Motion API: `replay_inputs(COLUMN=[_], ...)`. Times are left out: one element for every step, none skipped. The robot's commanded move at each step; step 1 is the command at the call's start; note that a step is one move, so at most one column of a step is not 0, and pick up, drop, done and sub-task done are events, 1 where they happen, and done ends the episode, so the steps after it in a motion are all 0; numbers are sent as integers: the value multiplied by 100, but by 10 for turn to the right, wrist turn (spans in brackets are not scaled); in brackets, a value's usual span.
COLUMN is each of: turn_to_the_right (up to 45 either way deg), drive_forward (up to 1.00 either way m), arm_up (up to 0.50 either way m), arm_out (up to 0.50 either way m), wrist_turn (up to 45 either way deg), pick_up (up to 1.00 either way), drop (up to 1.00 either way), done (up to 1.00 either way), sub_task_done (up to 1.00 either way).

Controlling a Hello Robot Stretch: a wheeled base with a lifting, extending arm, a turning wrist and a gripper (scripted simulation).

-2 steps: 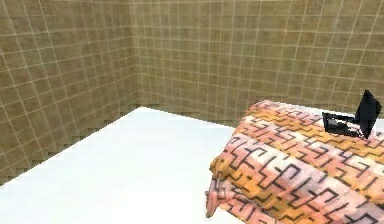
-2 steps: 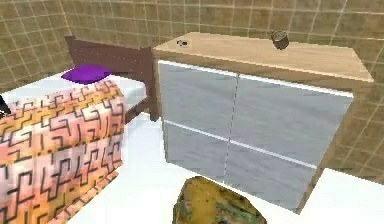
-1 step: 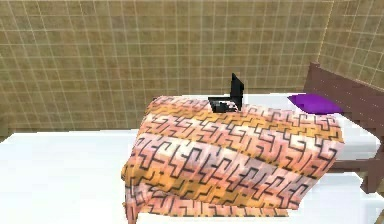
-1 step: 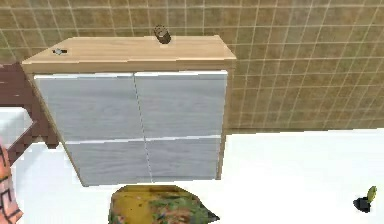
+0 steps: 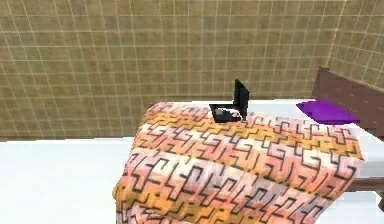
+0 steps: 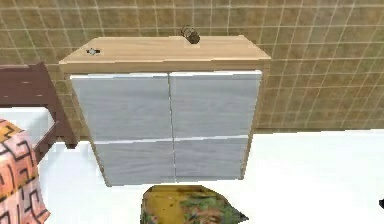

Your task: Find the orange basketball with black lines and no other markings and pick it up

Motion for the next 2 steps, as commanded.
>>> replay_inputs(turn_to_the_right=[450, 450], drive_forward=[0, 0], arm_up=[0, 0], arm_out=[0, 0], wrist_turn=[0, 0], pick_up=[0, 0], drop=[0, 0], done=[0, 0], sub_task_done=[0, 0])
